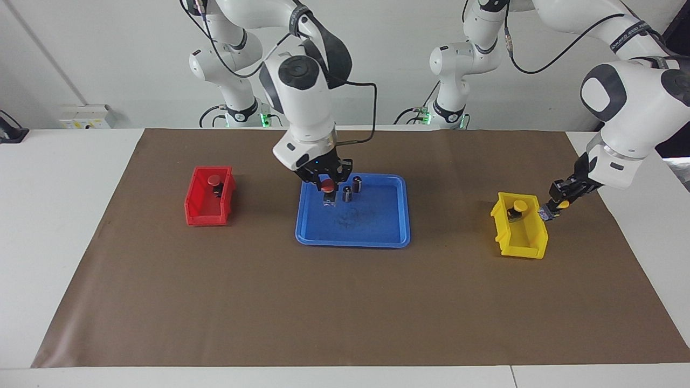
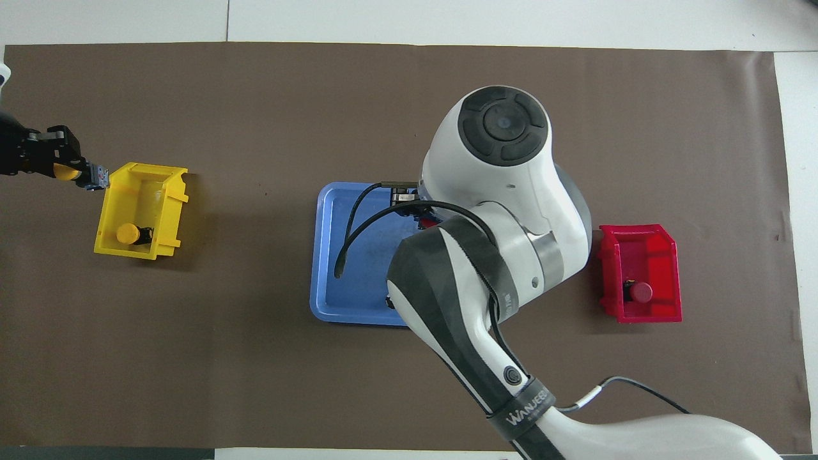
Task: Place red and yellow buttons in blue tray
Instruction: 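Carry the red button into the blue tray and open the right gripper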
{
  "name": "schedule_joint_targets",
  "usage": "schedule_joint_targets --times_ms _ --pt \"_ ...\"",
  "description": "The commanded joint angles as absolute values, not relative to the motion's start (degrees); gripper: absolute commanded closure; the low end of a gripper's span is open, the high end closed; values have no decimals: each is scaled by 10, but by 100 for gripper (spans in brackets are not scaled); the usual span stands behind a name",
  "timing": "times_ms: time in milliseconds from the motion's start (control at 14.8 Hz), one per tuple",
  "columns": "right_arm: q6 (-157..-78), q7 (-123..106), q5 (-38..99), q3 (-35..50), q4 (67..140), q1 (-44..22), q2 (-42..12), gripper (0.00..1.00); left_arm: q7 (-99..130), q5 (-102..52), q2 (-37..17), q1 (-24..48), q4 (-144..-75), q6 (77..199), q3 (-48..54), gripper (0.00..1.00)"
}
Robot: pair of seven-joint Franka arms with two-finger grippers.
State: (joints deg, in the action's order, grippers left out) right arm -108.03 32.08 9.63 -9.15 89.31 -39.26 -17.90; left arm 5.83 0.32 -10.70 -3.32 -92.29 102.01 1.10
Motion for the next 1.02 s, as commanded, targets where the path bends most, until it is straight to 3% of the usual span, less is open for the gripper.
schedule_joint_targets --times_ms 0,610,814,949 --pt "-1107 320 100 -96 891 -404 -209 77 60 1 -105 -33 -920 1010 6 99" --pt "-1199 320 98 -94 953 -432 -237 76 58 1 -97 -33 -932 1012 7 99" --pt "-1208 318 98 -94 968 -433 -239 71 60 -1 -96 -33 -939 1020 7 99" --pt "-1208 318 98 -94 970 -433 -239 60 60 -1 -93 -33 -944 1025 7 99"
